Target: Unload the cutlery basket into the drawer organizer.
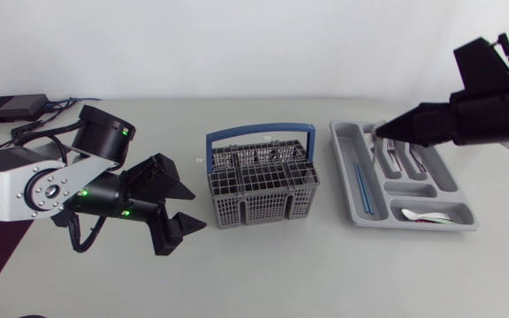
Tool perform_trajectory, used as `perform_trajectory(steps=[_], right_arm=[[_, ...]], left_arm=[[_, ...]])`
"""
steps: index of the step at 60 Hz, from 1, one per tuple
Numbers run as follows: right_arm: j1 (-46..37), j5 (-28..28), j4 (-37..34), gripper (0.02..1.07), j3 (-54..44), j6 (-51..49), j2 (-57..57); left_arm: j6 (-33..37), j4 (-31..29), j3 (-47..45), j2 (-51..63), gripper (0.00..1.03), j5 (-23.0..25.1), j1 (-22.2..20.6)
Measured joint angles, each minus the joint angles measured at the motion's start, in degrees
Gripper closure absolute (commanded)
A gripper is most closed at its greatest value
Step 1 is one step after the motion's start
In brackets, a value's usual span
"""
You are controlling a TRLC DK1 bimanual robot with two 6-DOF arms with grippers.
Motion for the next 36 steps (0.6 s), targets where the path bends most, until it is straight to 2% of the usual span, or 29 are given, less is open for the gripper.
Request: perform_trajectory(steps=[7,15,36], right_arm=[[-4.8,3.6,1.3,1.00,-5.2,-3.8,0.0],[-8.4,9.0,5.8,1.00,-11.0,-7.3,0.9],[-11.0,20.8,16.5,1.00,-16.7,-11.1,10.3]], left_arm=[[0.0,-0.4,0.1,0.0,0.06,0.0,0.0],[0.0,-0.5,0.1,-0.1,0.06,0.0,0.0],[0.2,-0.9,0.1,-0.5,0.06,0.0,0.0]])
